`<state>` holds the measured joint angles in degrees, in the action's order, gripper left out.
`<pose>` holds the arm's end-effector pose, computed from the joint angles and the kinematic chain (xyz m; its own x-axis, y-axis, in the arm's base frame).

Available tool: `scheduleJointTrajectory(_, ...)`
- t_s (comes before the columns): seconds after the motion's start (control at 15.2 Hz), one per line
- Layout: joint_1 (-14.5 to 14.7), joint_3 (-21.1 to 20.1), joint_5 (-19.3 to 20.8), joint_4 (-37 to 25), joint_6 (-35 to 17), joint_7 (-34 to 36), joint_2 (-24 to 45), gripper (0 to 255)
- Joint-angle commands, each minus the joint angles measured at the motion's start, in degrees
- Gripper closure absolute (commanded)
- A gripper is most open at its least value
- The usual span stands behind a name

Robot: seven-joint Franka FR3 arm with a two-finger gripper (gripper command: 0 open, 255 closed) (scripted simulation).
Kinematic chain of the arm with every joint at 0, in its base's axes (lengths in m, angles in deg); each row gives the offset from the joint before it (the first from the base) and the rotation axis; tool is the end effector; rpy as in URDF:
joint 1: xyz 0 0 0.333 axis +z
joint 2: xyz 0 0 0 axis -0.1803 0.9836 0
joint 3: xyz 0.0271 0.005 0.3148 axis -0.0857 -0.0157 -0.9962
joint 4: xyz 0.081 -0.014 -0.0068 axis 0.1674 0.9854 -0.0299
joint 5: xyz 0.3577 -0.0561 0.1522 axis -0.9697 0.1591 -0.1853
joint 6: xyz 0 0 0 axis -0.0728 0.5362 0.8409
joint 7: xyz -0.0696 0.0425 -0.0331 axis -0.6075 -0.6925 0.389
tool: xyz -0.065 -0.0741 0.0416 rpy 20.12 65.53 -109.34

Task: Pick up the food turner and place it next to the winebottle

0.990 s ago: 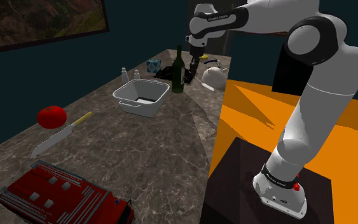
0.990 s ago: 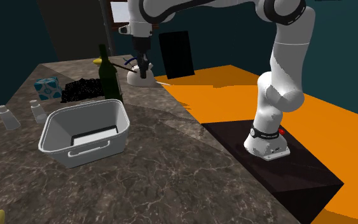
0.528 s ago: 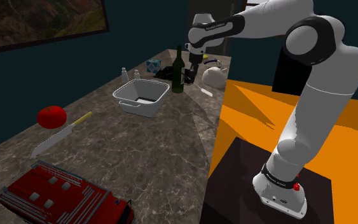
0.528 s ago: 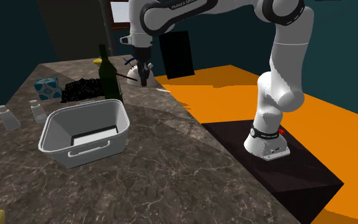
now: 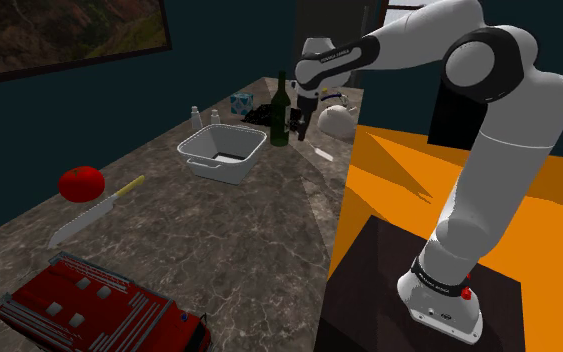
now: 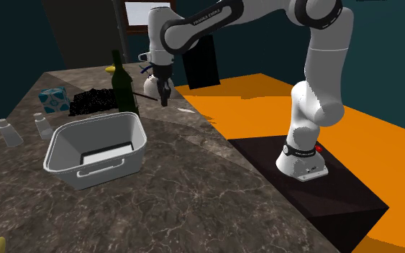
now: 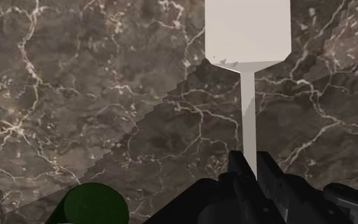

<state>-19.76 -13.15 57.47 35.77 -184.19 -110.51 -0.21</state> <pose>0.5624 -0.1601 0.4505 0.9488 0.3089 0.0659 0.3097 -0.9508 -0.0011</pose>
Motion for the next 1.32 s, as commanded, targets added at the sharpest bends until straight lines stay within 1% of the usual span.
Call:
scheduleJointTrajectory(0.0, 0.0, 0.0, -0.1, 0.9, -1.5, -0.1, 0.5, 255)
scheduleJointTrajectory(1.12, -0.1, -0.2, -1.5, 7.5, -13.5, -1.3, 6.1, 255)
scheduleJointTrajectory(1.25, -0.1, -0.2, -1.5, 7.5, -13.5, -1.3, 6.1, 255)
